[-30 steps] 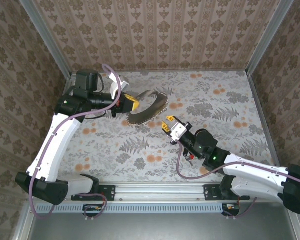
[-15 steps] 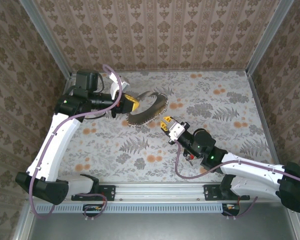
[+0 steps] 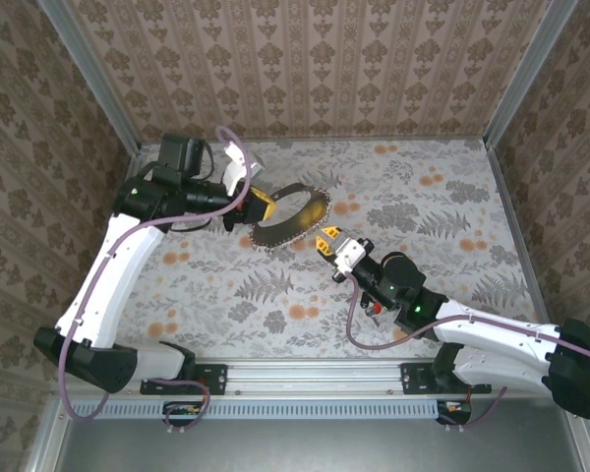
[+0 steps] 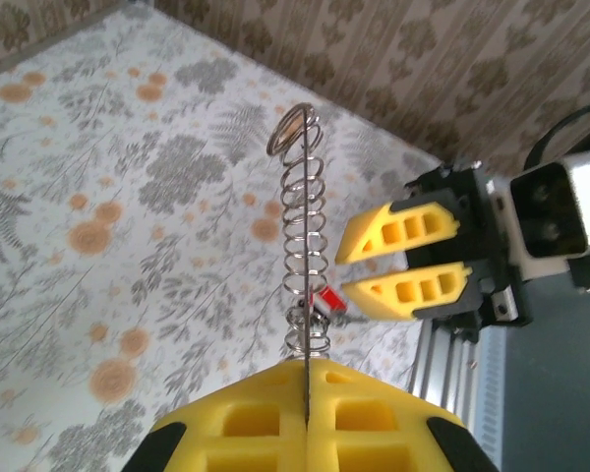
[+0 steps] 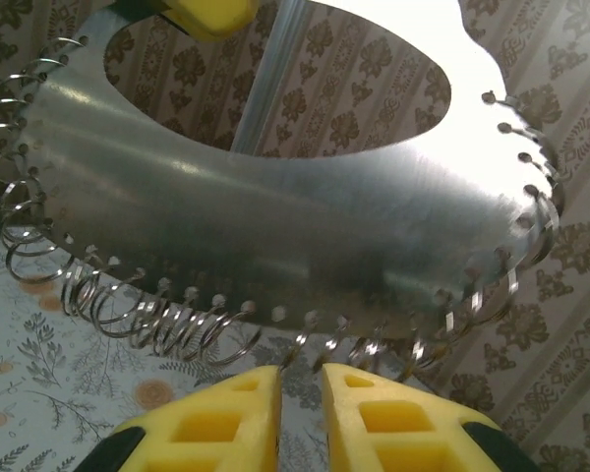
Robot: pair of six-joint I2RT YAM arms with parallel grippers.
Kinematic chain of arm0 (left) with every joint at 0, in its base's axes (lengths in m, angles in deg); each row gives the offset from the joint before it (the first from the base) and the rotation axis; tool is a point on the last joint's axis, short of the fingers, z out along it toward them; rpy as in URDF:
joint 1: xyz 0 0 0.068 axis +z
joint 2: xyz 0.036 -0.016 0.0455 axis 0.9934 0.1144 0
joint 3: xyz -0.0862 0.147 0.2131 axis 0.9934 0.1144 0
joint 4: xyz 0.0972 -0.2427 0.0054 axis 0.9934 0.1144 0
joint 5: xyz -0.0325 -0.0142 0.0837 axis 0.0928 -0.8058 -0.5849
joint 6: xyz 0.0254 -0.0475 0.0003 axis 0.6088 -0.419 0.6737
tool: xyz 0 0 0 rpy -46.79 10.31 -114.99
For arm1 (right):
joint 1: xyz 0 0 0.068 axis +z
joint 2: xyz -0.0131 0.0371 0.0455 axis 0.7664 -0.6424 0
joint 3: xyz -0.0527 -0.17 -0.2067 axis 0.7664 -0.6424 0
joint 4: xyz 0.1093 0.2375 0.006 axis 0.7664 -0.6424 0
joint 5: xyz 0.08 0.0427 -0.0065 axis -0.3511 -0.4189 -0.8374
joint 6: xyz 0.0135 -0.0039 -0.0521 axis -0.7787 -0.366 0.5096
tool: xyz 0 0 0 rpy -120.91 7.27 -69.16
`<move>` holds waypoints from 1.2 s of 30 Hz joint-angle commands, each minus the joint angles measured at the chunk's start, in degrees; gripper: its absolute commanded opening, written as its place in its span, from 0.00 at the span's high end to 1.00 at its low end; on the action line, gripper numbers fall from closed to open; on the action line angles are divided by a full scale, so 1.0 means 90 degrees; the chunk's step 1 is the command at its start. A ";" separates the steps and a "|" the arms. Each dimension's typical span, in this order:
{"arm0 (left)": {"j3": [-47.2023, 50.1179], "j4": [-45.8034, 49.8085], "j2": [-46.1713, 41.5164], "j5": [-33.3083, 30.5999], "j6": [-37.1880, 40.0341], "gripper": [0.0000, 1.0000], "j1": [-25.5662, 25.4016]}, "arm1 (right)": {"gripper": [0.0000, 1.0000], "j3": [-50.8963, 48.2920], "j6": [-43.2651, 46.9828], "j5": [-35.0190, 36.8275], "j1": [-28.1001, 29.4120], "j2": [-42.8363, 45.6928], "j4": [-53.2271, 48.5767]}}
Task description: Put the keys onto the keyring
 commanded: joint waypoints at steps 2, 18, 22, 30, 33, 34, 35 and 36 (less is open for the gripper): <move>-0.0549 0.0958 0.0314 -0.0862 0.0599 1.00 -0.0324 | 0.78 -0.0295 -0.0280 0.0302 -0.0057 0.0084 0.0153; -0.0578 0.0618 0.0184 -0.0954 0.0517 1.00 -0.0476 | 0.78 -0.0500 -0.0501 -0.0279 -0.0050 0.0389 -0.0300; -0.0584 0.0575 0.0182 -0.0943 0.0507 1.00 -0.0514 | 0.79 -0.0273 -0.0527 -0.0571 -0.0041 0.0144 -0.0270; -0.0622 0.0644 0.0163 -0.0964 0.0534 1.00 -0.0515 | 0.80 -0.0015 -0.0558 -0.0815 -0.0024 -0.0361 0.0050; -0.0600 0.0608 0.0117 -0.0970 0.0510 1.00 -0.0525 | 0.80 0.0047 -0.0568 -0.0834 -0.0003 -0.0462 0.0047; -0.0582 0.0592 0.0105 -0.0972 0.0502 1.00 -0.0525 | 0.80 0.0050 -0.0569 -0.0818 0.0000 -0.0481 0.0052; -0.0565 0.0577 0.0087 -0.0973 0.0493 1.00 -0.0525 | 0.79 0.0049 -0.0586 -0.0785 0.0001 -0.0503 0.0057; -0.0550 0.0567 0.0071 -0.0980 0.0484 1.00 -0.0525 | 0.79 0.0059 -0.0613 -0.0752 0.0011 -0.0504 0.0048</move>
